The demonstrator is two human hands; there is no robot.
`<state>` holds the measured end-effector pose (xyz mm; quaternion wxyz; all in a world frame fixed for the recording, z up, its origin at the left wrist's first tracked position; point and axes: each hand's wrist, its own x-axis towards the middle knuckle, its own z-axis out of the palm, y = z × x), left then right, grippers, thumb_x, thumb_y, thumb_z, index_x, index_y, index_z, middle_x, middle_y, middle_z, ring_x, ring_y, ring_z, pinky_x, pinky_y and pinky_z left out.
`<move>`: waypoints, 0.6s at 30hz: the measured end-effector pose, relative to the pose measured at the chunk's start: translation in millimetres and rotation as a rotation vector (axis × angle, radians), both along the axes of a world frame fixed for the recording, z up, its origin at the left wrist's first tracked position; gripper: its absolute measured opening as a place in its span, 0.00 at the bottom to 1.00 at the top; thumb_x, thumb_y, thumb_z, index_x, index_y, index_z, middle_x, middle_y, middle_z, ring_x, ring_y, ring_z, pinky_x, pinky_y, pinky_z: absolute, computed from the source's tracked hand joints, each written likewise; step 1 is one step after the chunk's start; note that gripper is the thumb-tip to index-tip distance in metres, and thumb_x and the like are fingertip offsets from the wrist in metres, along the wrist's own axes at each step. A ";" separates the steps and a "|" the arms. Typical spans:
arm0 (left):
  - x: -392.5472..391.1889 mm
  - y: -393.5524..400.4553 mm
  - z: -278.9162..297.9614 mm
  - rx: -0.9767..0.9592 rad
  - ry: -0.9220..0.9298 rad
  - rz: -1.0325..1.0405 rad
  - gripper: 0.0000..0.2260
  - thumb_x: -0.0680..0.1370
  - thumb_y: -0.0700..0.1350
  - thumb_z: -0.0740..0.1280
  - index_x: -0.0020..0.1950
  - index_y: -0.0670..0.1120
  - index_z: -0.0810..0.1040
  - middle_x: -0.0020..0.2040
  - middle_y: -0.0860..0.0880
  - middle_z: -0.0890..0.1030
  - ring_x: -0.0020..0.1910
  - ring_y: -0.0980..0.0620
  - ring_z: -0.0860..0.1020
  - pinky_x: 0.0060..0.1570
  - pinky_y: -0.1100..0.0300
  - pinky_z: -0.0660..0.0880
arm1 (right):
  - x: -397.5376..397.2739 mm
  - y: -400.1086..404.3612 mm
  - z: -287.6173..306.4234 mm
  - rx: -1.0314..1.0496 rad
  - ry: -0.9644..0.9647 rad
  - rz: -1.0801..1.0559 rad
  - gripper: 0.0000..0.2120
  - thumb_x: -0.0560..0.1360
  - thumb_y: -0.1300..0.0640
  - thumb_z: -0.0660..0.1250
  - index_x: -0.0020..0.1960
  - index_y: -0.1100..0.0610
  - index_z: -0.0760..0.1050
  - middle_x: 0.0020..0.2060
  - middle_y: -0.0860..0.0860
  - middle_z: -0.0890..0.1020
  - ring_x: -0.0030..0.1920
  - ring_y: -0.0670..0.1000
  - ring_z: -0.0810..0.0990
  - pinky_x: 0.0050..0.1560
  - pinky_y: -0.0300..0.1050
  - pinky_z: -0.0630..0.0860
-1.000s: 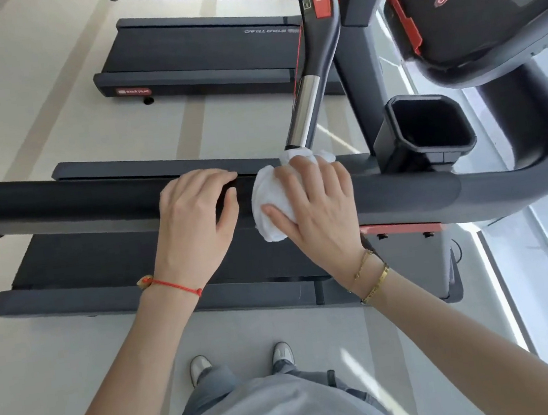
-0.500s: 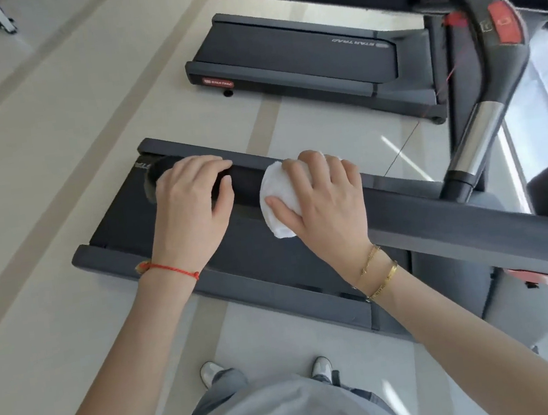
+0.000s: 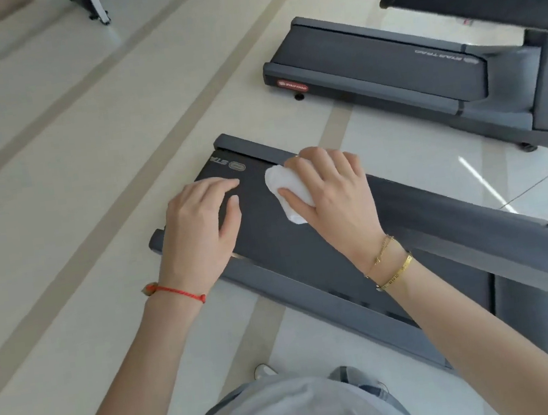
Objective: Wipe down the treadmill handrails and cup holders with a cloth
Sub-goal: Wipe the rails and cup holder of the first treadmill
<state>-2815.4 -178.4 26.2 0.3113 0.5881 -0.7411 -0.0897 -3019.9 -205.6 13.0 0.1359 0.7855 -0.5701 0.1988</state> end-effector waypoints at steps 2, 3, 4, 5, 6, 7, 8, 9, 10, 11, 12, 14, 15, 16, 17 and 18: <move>28.7 3.5 -3.6 0.005 0.007 0.039 0.10 0.80 0.39 0.64 0.60 0.42 0.80 0.57 0.47 0.82 0.56 0.45 0.79 0.58 0.45 0.73 | 23.1 -2.7 -6.5 0.027 -0.042 0.076 0.15 0.81 0.44 0.58 0.57 0.53 0.77 0.53 0.51 0.78 0.47 0.57 0.76 0.52 0.53 0.71; 43.2 5.9 -5.9 0.009 0.008 0.066 0.10 0.80 0.39 0.64 0.60 0.42 0.80 0.57 0.47 0.82 0.56 0.46 0.79 0.57 0.45 0.74 | 35.2 -4.1 -10.1 0.058 -0.064 0.111 0.15 0.81 0.44 0.58 0.57 0.52 0.77 0.53 0.50 0.78 0.47 0.56 0.76 0.51 0.52 0.71; 57.4 8.3 -8.4 0.012 0.009 0.094 0.10 0.80 0.39 0.64 0.60 0.42 0.80 0.57 0.47 0.82 0.56 0.46 0.79 0.56 0.45 0.74 | 46.9 -5.6 -13.4 0.100 -0.090 0.140 0.15 0.81 0.44 0.59 0.57 0.52 0.76 0.53 0.50 0.78 0.47 0.55 0.76 0.51 0.51 0.71; 70.1 10.9 -11.1 0.019 0.010 0.121 0.10 0.80 0.39 0.64 0.60 0.42 0.80 0.57 0.47 0.82 0.56 0.46 0.79 0.57 0.45 0.74 | 57.7 -7.4 -16.6 0.152 -0.124 0.163 0.15 0.80 0.44 0.59 0.58 0.52 0.76 0.54 0.49 0.78 0.48 0.55 0.76 0.51 0.51 0.71; 82.0 13.9 -14.1 0.026 0.012 0.149 0.10 0.80 0.39 0.64 0.59 0.42 0.80 0.57 0.48 0.82 0.57 0.46 0.79 0.57 0.45 0.74 | 67.9 -9.6 -19.4 0.205 -0.163 0.183 0.15 0.79 0.43 0.60 0.58 0.51 0.76 0.54 0.48 0.78 0.48 0.54 0.76 0.50 0.51 0.71; 92.7 17.5 -17.5 0.033 0.013 0.176 0.10 0.80 0.39 0.64 0.59 0.43 0.80 0.57 0.48 0.82 0.57 0.47 0.79 0.58 0.45 0.73 | 77.3 -12.1 -22.0 0.257 -0.204 0.199 0.15 0.79 0.43 0.60 0.59 0.51 0.75 0.54 0.47 0.78 0.48 0.54 0.76 0.50 0.51 0.72; 102.6 21.0 -20.8 0.038 0.014 0.202 0.10 0.80 0.39 0.64 0.60 0.43 0.80 0.57 0.48 0.82 0.57 0.47 0.79 0.58 0.46 0.73 | 86.0 -14.5 -24.6 0.301 -0.238 0.213 0.15 0.78 0.43 0.61 0.59 0.51 0.75 0.55 0.47 0.78 0.48 0.53 0.77 0.49 0.51 0.73; 111.7 24.1 -23.9 0.044 0.016 0.226 0.10 0.80 0.39 0.64 0.60 0.43 0.80 0.56 0.48 0.82 0.57 0.47 0.79 0.58 0.46 0.73 | 94.4 -17.5 -27.0 0.332 -0.257 0.227 0.15 0.77 0.43 0.62 0.59 0.50 0.75 0.55 0.46 0.78 0.48 0.53 0.77 0.49 0.51 0.73; 120.0 26.2 -26.7 0.050 0.019 0.249 0.10 0.80 0.39 0.64 0.60 0.42 0.80 0.56 0.48 0.82 0.57 0.47 0.79 0.58 0.46 0.74 | 102.7 -20.6 -29.8 0.352 -0.260 0.243 0.15 0.77 0.44 0.63 0.59 0.50 0.75 0.55 0.46 0.78 0.47 0.53 0.77 0.49 0.51 0.74; 127.6 27.7 -29.7 0.058 0.020 0.275 0.10 0.80 0.40 0.64 0.60 0.42 0.80 0.56 0.48 0.82 0.57 0.47 0.79 0.58 0.46 0.74 | 111.0 -24.3 -32.7 0.367 -0.256 0.260 0.15 0.77 0.44 0.64 0.59 0.50 0.75 0.55 0.45 0.78 0.47 0.53 0.77 0.49 0.51 0.74; 135.4 28.8 -32.4 0.068 0.019 0.302 0.11 0.80 0.40 0.63 0.59 0.42 0.80 0.56 0.48 0.82 0.56 0.47 0.79 0.58 0.46 0.74 | 120.0 -28.2 -35.5 0.383 -0.253 0.276 0.15 0.77 0.44 0.65 0.60 0.50 0.74 0.56 0.45 0.78 0.47 0.53 0.77 0.49 0.50 0.74; 151.7 28.7 -37.3 0.087 0.018 0.352 0.11 0.79 0.40 0.64 0.59 0.43 0.80 0.55 0.48 0.82 0.56 0.47 0.79 0.57 0.46 0.74 | 139.9 -37.8 -40.4 0.415 -0.258 0.306 0.15 0.77 0.45 0.66 0.60 0.50 0.75 0.56 0.46 0.79 0.47 0.53 0.78 0.48 0.49 0.74; 160.2 27.4 -39.5 0.096 0.021 0.375 0.10 0.80 0.39 0.64 0.60 0.43 0.80 0.55 0.48 0.82 0.55 0.47 0.79 0.57 0.46 0.74 | 150.5 -43.7 -42.5 0.429 -0.260 0.320 0.16 0.76 0.45 0.67 0.60 0.51 0.75 0.56 0.46 0.79 0.47 0.53 0.78 0.48 0.49 0.75; 169.4 25.3 -41.5 0.102 0.024 0.398 0.10 0.79 0.38 0.65 0.60 0.43 0.80 0.55 0.48 0.82 0.55 0.47 0.80 0.57 0.47 0.74 | 161.2 -50.2 -44.4 0.440 -0.260 0.335 0.15 0.76 0.46 0.67 0.60 0.51 0.75 0.55 0.46 0.79 0.47 0.53 0.79 0.48 0.49 0.75; 179.3 22.1 -43.5 0.104 0.024 0.419 0.10 0.79 0.38 0.65 0.60 0.43 0.80 0.55 0.48 0.82 0.55 0.47 0.80 0.57 0.47 0.74 | 172.9 -57.8 -46.1 0.450 -0.260 0.351 0.15 0.76 0.46 0.67 0.60 0.51 0.75 0.55 0.47 0.80 0.47 0.53 0.79 0.48 0.49 0.75; 189.4 17.7 -45.2 0.104 0.021 0.439 0.10 0.79 0.38 0.65 0.60 0.43 0.80 0.55 0.48 0.82 0.54 0.47 0.80 0.57 0.48 0.74 | 184.7 -65.8 -47.4 0.458 -0.261 0.369 0.15 0.76 0.46 0.68 0.60 0.51 0.76 0.55 0.47 0.80 0.47 0.53 0.79 0.48 0.49 0.75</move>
